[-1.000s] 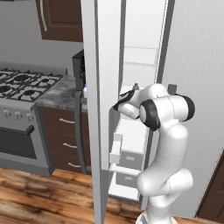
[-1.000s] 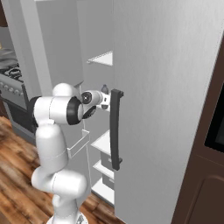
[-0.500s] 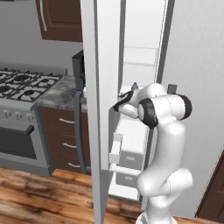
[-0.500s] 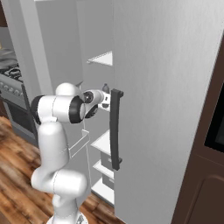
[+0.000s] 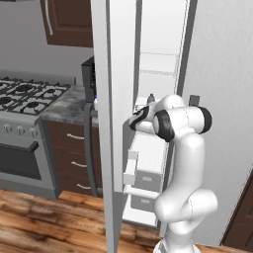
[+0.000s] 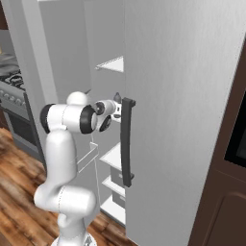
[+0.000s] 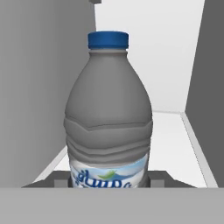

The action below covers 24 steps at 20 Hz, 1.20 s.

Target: Take the bottled waters from the counter and place them in the freezer to freeze. Close the freezer door after placing the bottles.

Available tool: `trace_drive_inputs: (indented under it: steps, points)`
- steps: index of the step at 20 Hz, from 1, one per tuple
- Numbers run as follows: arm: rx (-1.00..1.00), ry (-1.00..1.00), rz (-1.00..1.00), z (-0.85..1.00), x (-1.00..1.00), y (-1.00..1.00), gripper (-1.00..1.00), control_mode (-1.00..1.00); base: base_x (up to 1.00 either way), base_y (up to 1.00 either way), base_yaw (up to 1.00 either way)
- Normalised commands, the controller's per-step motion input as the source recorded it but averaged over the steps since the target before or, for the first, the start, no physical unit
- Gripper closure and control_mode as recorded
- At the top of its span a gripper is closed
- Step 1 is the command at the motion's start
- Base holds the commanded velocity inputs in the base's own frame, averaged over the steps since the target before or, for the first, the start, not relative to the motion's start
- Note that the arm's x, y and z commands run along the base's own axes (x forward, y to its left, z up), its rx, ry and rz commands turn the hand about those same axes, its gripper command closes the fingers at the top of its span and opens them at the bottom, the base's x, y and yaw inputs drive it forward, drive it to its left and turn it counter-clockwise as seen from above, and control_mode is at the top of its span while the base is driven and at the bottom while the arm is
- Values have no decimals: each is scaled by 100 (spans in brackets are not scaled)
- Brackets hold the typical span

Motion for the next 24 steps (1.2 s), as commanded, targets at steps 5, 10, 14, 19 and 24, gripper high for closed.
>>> trace_drive_inputs:
  steps: [5, 10, 14, 19, 24]
  points:
    - [0, 0, 0, -7, 21, 0, 100, -100, 0, 0, 0]
    - [0, 0, 0, -11, 15, 0, 100, -100, 0, 0, 0]
    - [0, 0, 0, -16, 11, 0, 100, -100, 0, 0, 0]
    - [0, 0, 0, -17, 5, 0, 100, -100, 0, 0, 0]
    - [0, 0, 0, -7, 11, 0, 100, -100, 0, 0, 0]
